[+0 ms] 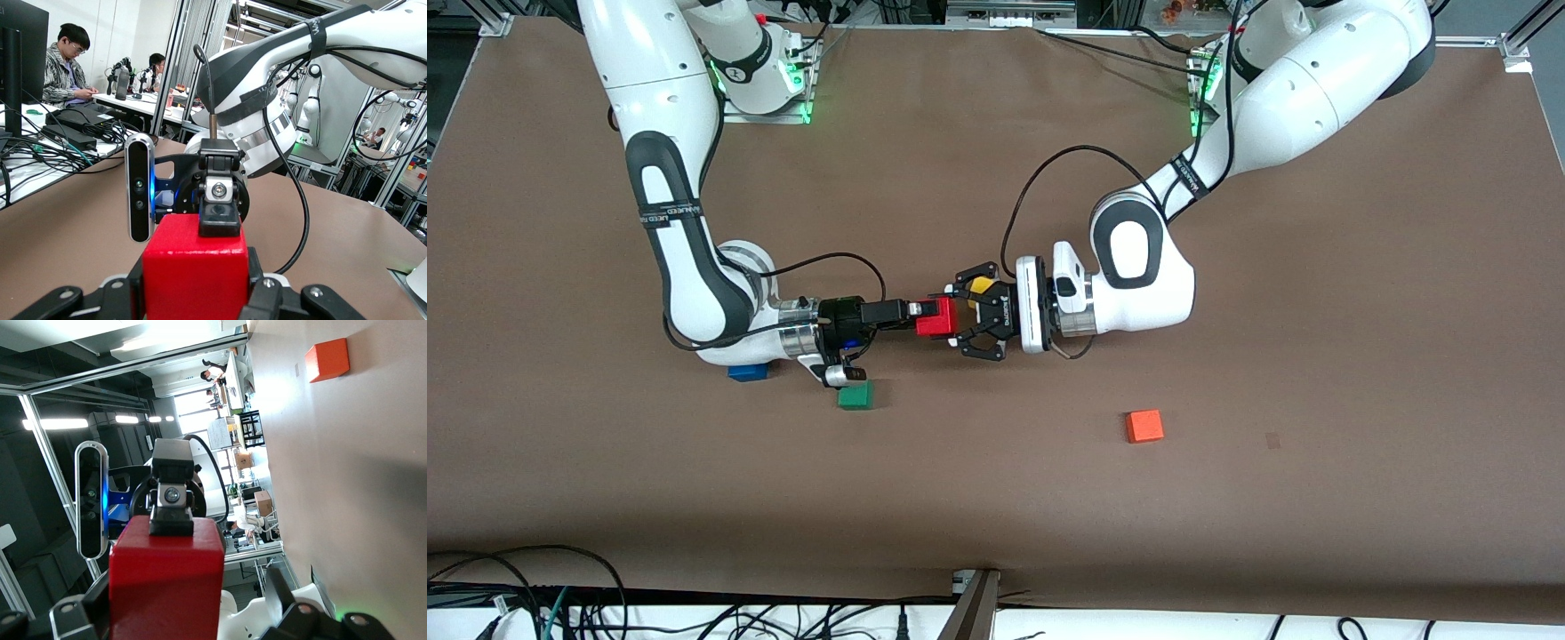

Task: Pass red block to right arm, stack on blue
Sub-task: 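Close the right gripper on the red cube held by the left gripper, then open the left gripper and pull it back from the red cube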

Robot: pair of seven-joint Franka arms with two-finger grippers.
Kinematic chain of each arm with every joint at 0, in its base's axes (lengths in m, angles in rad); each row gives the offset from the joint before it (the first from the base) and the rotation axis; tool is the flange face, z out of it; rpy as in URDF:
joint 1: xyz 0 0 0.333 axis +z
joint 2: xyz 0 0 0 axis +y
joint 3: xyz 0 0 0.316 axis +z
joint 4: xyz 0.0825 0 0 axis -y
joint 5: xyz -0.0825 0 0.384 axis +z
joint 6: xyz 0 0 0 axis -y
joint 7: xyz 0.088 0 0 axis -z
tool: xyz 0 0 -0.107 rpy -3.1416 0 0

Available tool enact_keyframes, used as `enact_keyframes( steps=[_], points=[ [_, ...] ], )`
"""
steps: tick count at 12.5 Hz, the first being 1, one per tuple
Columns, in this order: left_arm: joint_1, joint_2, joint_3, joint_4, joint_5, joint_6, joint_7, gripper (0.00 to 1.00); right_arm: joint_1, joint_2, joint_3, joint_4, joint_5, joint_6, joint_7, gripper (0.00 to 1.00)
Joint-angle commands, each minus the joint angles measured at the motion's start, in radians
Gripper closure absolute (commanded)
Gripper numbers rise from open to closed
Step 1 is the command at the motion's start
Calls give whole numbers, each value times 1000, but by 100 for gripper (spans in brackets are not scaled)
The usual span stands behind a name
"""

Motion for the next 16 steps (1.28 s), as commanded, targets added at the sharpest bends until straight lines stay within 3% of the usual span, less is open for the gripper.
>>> enact_keyframes(
  steps=[1,2,5,6,7,10,14,16],
  points=[
    [-39,5,8,63,-40,5,17,100,6,-17,-2,-26,18,19,-14,94],
    [-39,6,9,61,-40,5,17,100,6,-17,-2,-26,18,19,-9,99],
    [-39,5,14,61,-42,5,21,100,3,-19,-2,-25,18,19,-7,99],
    [-36,5,13,61,-43,5,24,39,1,-19,-2,-23,18,17,-6,99],
    [-27,6,8,60,-65,-6,26,0,0,-20,-2,-23,18,19,-6,99],
    [2,-12,-13,52,-91,-17,29,0,-5,-29,-25,-14,-4,19,-4,99],
    [146,-21,-35,41,-66,-243,-24,0,-2,-46,-178,46,-281,16,-4,99],
    [209,-21,-29,40,57,-323,-147,0,0,-46,-247,93,-452,19,-4,99]
  ],
)
